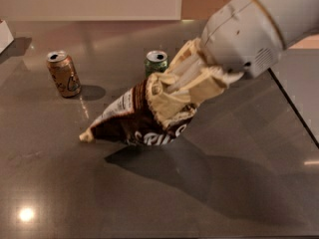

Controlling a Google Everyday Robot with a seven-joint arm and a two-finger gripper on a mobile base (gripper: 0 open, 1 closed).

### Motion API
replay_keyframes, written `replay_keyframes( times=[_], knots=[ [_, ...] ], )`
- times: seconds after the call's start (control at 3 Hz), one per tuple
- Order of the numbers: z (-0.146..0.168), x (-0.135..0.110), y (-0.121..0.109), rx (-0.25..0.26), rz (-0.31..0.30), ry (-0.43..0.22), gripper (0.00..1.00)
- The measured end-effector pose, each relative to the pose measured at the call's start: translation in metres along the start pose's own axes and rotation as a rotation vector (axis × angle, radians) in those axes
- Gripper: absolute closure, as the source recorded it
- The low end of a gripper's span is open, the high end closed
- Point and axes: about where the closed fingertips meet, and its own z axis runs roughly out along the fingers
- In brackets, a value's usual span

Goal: Pick brown chip bag

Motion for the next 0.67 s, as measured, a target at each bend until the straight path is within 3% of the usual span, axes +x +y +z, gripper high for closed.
replay_keyframes(
  times=[0.67],
  knots=[
    [-0.069, -0.035, -0.029, 0.089, -0.121, -0.024, 1.00]
  ],
)
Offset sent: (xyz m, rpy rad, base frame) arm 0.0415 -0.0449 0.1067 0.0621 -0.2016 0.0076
